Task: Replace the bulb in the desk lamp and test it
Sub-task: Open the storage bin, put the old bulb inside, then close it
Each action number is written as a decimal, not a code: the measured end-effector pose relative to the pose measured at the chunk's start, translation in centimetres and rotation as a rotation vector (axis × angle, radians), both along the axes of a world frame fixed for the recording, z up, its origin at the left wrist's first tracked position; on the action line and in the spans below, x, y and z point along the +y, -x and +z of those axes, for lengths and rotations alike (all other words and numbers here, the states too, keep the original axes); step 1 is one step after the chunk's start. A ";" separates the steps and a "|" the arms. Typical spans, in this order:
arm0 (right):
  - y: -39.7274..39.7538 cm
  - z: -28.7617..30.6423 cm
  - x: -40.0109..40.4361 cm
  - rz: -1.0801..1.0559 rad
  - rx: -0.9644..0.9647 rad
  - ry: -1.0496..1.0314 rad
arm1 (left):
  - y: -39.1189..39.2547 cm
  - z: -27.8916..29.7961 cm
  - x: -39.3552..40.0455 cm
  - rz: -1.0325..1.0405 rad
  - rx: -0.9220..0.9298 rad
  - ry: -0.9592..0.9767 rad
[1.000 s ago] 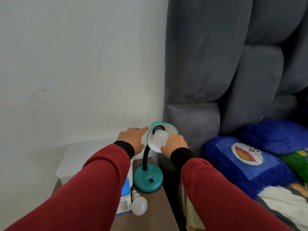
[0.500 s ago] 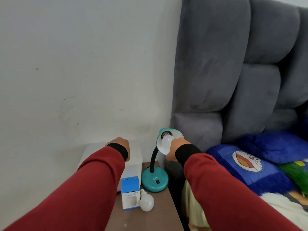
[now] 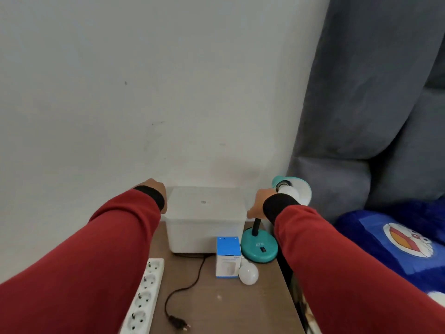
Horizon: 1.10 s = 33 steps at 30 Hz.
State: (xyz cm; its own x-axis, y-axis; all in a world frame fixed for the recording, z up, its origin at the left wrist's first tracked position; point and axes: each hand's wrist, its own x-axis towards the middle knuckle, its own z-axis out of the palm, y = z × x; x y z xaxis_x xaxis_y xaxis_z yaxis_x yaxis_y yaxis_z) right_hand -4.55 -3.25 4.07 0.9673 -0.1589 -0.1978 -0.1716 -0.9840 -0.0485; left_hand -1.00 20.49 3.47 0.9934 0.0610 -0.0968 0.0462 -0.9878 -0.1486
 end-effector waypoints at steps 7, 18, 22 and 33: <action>-5.5 -2.7 2.6 0.015 0.039 -0.032 | -3.8 -2.8 3.0 0.035 0.062 0.041; -12.6 -9.4 1.5 -0.051 -0.004 -0.151 | -10.5 -9.2 2.4 0.089 0.111 0.420; -13.1 -11.5 0.7 -0.108 -0.014 -0.235 | -11.4 -10.9 1.9 0.087 0.117 0.541; -12.9 -12.2 0.0 -0.143 -0.081 -0.328 | -11.7 -10.5 1.3 0.040 0.048 0.418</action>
State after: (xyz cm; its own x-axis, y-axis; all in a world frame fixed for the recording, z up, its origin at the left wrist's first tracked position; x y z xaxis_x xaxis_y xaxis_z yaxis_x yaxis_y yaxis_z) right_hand 8.38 -3.25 -8.11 0.9546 -0.2341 -0.1842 -0.2886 -0.8802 -0.3768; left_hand 10.68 21.77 -7.08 0.9849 0.0447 -0.1673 0.0880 -0.9612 0.2614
